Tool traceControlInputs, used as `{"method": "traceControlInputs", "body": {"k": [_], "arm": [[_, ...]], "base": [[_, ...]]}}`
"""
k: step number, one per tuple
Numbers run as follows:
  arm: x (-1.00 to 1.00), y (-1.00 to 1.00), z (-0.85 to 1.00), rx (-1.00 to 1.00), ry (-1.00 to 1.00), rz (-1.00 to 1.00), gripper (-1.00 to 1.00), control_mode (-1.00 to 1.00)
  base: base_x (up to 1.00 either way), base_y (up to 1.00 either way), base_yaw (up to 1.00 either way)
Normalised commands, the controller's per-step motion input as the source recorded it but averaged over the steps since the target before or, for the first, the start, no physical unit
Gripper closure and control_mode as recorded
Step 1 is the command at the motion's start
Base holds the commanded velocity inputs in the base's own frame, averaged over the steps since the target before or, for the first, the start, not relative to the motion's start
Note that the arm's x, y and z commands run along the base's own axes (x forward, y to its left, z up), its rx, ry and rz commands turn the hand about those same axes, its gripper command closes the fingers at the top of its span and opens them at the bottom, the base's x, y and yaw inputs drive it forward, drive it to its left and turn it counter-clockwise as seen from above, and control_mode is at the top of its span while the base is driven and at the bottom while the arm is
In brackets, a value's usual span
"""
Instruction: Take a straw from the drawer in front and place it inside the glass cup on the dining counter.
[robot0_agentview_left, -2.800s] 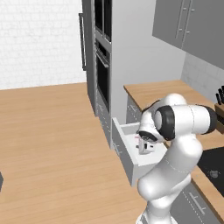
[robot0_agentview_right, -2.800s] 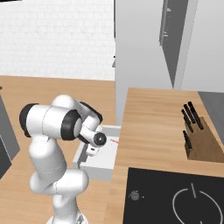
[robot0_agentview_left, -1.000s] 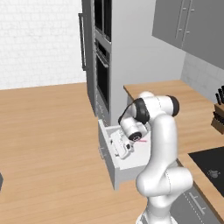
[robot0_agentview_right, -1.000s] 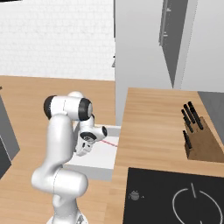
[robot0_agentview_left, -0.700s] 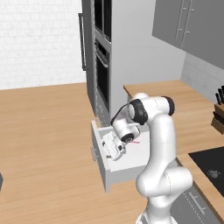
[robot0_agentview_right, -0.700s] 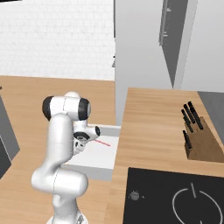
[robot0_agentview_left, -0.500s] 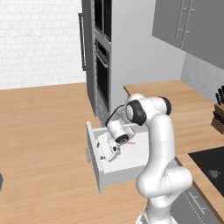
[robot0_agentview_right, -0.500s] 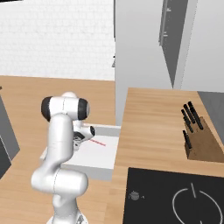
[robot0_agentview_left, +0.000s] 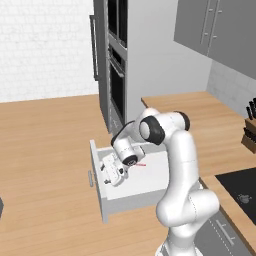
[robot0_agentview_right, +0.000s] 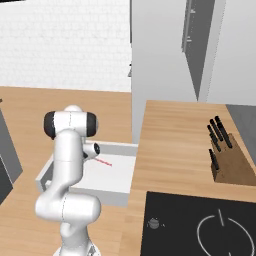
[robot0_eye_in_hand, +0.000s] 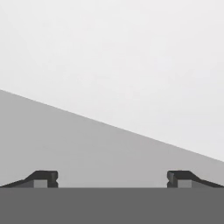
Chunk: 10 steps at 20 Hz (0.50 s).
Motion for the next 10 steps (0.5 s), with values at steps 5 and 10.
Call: {"method": "traceControlInputs", "body": {"k": [5,10], "arm": [[-0.08,-0.26,0.42,-0.06,-0.12,0.00,-1.00,-1.00],[-0.14,-0.43,0.49,-0.09,-0.23,0.00,-1.00,-1.00]], "base": [[0.00,0.00,0.00],[0.00,0.00,0.00]]}}
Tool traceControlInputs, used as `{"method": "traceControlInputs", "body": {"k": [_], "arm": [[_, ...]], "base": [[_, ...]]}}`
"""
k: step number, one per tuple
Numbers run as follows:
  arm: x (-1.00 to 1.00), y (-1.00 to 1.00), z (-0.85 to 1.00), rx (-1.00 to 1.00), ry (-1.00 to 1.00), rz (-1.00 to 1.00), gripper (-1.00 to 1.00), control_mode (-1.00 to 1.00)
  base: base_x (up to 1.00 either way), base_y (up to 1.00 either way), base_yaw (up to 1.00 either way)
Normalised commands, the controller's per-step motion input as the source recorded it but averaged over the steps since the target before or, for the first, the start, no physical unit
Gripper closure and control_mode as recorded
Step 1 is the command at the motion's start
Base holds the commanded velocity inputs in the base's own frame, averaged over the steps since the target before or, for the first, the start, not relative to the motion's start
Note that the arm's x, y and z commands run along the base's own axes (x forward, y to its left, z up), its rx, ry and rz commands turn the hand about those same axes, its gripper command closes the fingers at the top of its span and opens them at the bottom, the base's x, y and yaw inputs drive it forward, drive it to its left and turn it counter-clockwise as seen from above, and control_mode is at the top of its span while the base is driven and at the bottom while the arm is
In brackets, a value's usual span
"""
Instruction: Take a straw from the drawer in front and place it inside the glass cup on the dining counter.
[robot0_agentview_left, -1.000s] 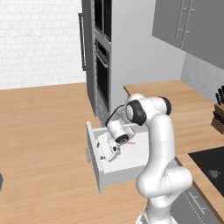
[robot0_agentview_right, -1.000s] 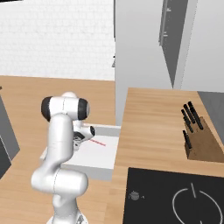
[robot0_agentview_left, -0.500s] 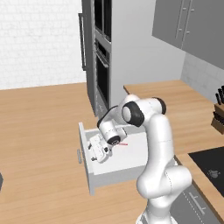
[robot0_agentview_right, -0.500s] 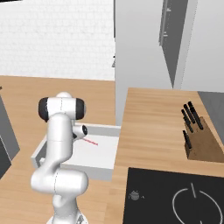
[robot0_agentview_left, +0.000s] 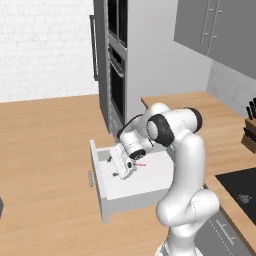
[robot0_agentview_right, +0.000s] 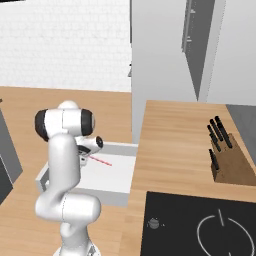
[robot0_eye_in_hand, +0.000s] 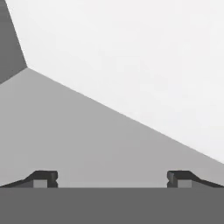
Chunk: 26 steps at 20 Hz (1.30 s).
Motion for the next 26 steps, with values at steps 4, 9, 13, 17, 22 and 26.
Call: {"method": "traceControlInputs", "body": {"k": [4,9,13,17,22,26], "arm": [[-0.01,-0.35,0.50,-0.16,-0.26,0.05,-1.00,-1.00],[-0.02,-0.21,0.45,-0.25,-0.26,0.23,-1.00,-1.00],[-0.01,-0.18,0.41,-0.30,-0.30,0.32,-1.00,-1.00],[0.00,-0.19,0.38,-0.29,-0.31,0.33,-1.00,-1.00],[0.00,-0.36,0.16,-0.19,-0.26,0.32,-1.00,-1.00],[0.00,-0.45,0.01,-0.05,-0.14,0.26,-1.00,-1.00]], "base": [[0.00,0.00,0.00],[0.00,0.00,0.00],[0.00,0.00,0.00],[0.00,0.00,0.00],[0.00,0.00,0.00],[0.00,0.00,0.00]]}}
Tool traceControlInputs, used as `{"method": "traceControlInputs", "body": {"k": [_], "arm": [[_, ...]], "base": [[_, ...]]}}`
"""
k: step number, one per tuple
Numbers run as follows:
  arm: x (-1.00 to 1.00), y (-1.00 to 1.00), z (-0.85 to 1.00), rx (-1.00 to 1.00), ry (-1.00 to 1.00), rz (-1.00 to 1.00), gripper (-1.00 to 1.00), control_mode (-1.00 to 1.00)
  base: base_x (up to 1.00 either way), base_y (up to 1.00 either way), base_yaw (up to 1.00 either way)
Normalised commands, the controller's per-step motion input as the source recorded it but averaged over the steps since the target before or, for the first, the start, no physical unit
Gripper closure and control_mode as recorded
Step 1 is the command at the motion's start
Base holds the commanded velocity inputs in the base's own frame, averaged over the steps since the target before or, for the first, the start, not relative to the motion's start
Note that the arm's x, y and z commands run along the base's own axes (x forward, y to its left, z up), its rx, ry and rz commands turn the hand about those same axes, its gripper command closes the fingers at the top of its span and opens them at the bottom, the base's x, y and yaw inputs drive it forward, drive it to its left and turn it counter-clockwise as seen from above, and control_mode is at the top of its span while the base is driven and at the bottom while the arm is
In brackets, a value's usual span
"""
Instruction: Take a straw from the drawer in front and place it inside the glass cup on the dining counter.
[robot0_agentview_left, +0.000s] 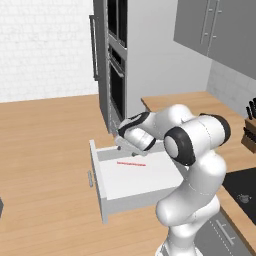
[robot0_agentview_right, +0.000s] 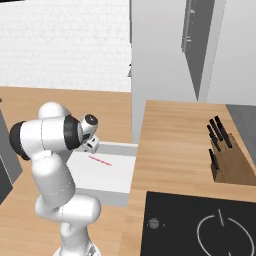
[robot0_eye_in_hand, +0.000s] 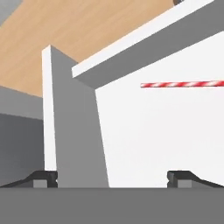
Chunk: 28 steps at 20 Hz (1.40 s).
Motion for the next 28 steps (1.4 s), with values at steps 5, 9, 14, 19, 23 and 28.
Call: {"method": "traceControlInputs", "body": {"k": [5,9,14,19,23,28], "arm": [[-0.04,-0.42,0.00,0.04,0.00,0.03,-1.00,-1.00],[0.00,-0.50,0.00,0.00,0.00,0.21,-1.00,-1.00],[0.13,-0.56,0.00,0.00,0.01,0.37,-1.00,-1.00],[0.25,-0.49,-0.12,0.00,0.06,0.47,-1.00,-1.00],[0.25,-0.30,-0.24,-0.02,0.08,0.53,-1.00,-1.00],[0.07,-0.05,-0.31,-0.06,0.02,0.46,-1.00,-1.00]], "base": [[0.00,0.00,0.00],[0.00,0.00,0.00],[0.00,0.00,0.00],[0.00,0.00,0.00],[0.00,0.00,0.00],[0.00,0.00,0.00]]}}
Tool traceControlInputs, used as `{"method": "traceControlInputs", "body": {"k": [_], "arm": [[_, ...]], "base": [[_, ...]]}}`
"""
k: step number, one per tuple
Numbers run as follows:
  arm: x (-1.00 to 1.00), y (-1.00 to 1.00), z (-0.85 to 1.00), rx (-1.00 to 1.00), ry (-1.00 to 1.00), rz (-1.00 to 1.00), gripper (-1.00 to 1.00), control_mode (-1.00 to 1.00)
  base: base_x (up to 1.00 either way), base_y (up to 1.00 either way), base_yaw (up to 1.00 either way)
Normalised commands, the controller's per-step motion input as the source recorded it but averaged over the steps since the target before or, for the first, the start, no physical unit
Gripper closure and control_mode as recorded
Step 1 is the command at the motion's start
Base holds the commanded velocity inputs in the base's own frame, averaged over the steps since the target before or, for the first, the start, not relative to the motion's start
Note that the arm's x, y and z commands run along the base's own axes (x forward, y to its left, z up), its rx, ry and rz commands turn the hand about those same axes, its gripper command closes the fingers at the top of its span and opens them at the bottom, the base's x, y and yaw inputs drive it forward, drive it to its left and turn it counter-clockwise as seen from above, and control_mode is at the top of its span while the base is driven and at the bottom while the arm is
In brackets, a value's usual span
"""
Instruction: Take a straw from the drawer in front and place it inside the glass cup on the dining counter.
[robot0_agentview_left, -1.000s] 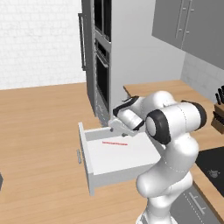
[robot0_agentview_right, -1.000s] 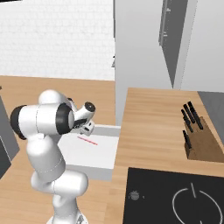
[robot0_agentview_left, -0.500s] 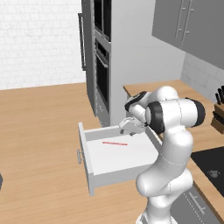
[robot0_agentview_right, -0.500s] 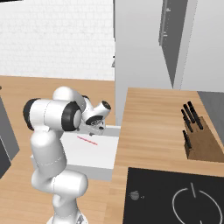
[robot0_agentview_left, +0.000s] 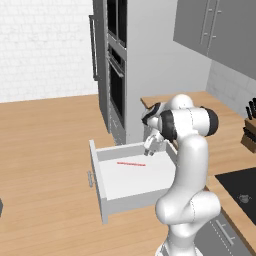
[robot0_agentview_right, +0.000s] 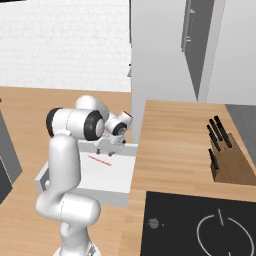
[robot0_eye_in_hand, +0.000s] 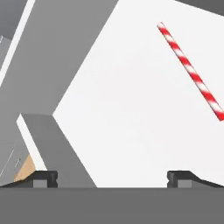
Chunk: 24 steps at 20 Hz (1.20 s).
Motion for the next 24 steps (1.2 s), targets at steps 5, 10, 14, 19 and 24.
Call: {"method": "traceControlInputs", "body": {"k": [5,10,14,19,24], "arm": [[0.00,0.18,-0.35,-0.13,-0.08,0.10,-1.00,-1.00],[0.05,0.16,-0.38,-0.18,-0.16,0.00,-1.00,-1.00],[0.04,0.19,-0.36,-0.16,-0.19,0.00,-1.00,-1.00],[0.19,0.12,-0.20,-0.05,-0.12,0.00,-1.00,-1.00],[0.20,0.00,-0.13,0.00,-0.01,0.00,-1.00,-1.00]], "base": [[0.00,0.00,0.00],[0.00,0.00,0.00],[0.00,0.00,0.00],[0.00,0.00,0.00],[0.00,0.00,0.00]]}}
